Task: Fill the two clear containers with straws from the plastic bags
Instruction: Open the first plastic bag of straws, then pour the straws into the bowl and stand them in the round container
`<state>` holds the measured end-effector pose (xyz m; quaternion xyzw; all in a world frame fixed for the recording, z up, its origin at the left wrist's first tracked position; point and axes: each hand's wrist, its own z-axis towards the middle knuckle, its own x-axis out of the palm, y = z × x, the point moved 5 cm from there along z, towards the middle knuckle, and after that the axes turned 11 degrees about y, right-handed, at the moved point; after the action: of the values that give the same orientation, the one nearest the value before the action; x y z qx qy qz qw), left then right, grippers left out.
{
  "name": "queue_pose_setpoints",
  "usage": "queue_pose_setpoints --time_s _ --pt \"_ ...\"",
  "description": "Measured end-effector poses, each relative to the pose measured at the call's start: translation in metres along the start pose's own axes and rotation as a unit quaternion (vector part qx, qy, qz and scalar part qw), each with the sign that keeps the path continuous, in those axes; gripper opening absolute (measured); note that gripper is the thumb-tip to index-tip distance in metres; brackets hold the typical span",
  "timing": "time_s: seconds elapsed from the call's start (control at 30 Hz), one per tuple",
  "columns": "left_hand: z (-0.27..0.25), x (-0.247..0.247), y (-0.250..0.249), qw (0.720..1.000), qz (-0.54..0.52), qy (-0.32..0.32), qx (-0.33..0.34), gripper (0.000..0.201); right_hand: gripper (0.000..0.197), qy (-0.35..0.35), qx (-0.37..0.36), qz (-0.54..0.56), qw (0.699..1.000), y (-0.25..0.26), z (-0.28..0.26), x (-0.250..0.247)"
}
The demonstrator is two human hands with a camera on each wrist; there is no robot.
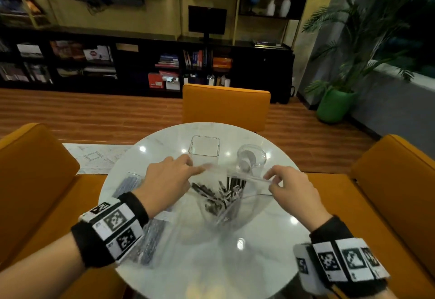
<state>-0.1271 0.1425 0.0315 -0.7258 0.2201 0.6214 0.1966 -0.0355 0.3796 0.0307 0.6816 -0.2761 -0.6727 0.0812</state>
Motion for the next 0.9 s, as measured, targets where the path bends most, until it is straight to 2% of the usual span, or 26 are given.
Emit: queue_pose_setpoints --time_s 0.03,0.07,0.1,0.13,0.17,0.2,0.23,0.3,0.33,0.37,0.4,0.47,0.5,0.57,0.63,0.67,0.73,0.8,0.83,0.9 --pt "0.004 0.005 -0.002 0.994 -0.111 0.022 0.011 0.071 0.024 -0.008 -0.026 0.031 0.999 0.01 -0.002 0.002" --pt "0.007 0.008 -0.011 0.962 -0.267 0.04 0.041 0.082 0.026 0.001 -0.051 0.075 0.996 0.02 -0.003 0.008" --pt "0.008 0.009 -0.022 0.901 -0.426 0.049 0.071 0.092 0.032 0.031 -0.066 0.111 0.991 0.029 -0.003 0.017" --pt "0.008 0.008 -0.029 0.843 -0.527 0.05 0.092 0.099 0.041 0.072 -0.071 0.127 0.987 0.032 -0.004 0.029" --pt "0.008 0.006 -0.031 0.821 -0.561 0.038 0.101 0.099 0.05 0.102 -0.072 0.121 0.985 0.029 -0.005 0.039" --pt "0.008 0.003 -0.027 0.831 -0.548 0.016 0.097 0.093 0.052 0.103 -0.062 0.112 0.986 0.02 -0.004 0.042" --pt "0.007 -0.002 -0.017 0.868 -0.489 -0.029 0.082 0.081 0.046 0.077 -0.04 0.108 0.99 0.008 -0.003 0.036" --pt "0.002 -0.006 0.007 0.961 -0.262 -0.082 0.035 0.057 0.036 0.029 0.007 0.115 0.993 -0.018 -0.005 0.021" --pt "0.0 -0.003 0.015 0.984 -0.157 -0.081 0.02 0.054 0.035 0.033 0.017 0.114 0.993 -0.025 -0.006 0.017" --pt "-0.001 0.002 0.018 0.993 -0.102 -0.065 0.016 0.058 0.036 0.053 0.016 0.101 0.993 -0.026 -0.008 0.016" --pt "0.001 0.007 0.018 0.994 -0.103 -0.038 0.026 0.068 0.041 0.08 0.006 0.084 0.993 -0.022 -0.01 0.018" --pt "0.005 0.012 0.003 0.97 -0.223 0.005 0.096 0.088 0.068 0.124 -0.042 0.063 0.989 -0.005 -0.014 0.026" --pt "0.006 0.012 -0.009 0.946 -0.289 0.023 0.143 0.092 0.082 0.133 -0.067 0.069 0.986 0.004 -0.013 0.03" --pt "0.006 0.006 -0.032 0.916 -0.33 0.02 0.228 0.083 0.095 0.12 -0.107 0.084 0.983 0.014 -0.006 0.037" --pt "0.007 0.0 -0.034 0.912 -0.318 -0.022 0.257 0.063 0.083 0.096 -0.108 0.046 0.988 0.01 0.006 0.043" --pt "0.008 -0.001 -0.026 0.927 -0.284 -0.043 0.24 0.057 0.07 0.082 -0.078 0.018 0.993 0.004 0.01 0.043" --pt "0.012 0.003 -0.005 0.972 -0.172 -0.049 0.154 0.07 0.046 0.04 -0.018 -0.013 0.999 -0.013 0.012 0.04" --pt "0.013 0.014 0.007 0.985 -0.136 0.001 0.105 0.089 0.034 0.033 0.005 0.008 0.999 -0.02 0.012 0.038" --pt "0.011 0.021 0.006 0.977 -0.173 0.042 0.117 0.096 0.027 0.038 0.009 0.04 0.998 -0.02 0.012 0.038" --pt "0.006 0.031 -0.007 0.927 -0.325 0.116 0.149 0.107 0.014 0.049 0.01 0.183 0.982 -0.012 0.009 0.038"
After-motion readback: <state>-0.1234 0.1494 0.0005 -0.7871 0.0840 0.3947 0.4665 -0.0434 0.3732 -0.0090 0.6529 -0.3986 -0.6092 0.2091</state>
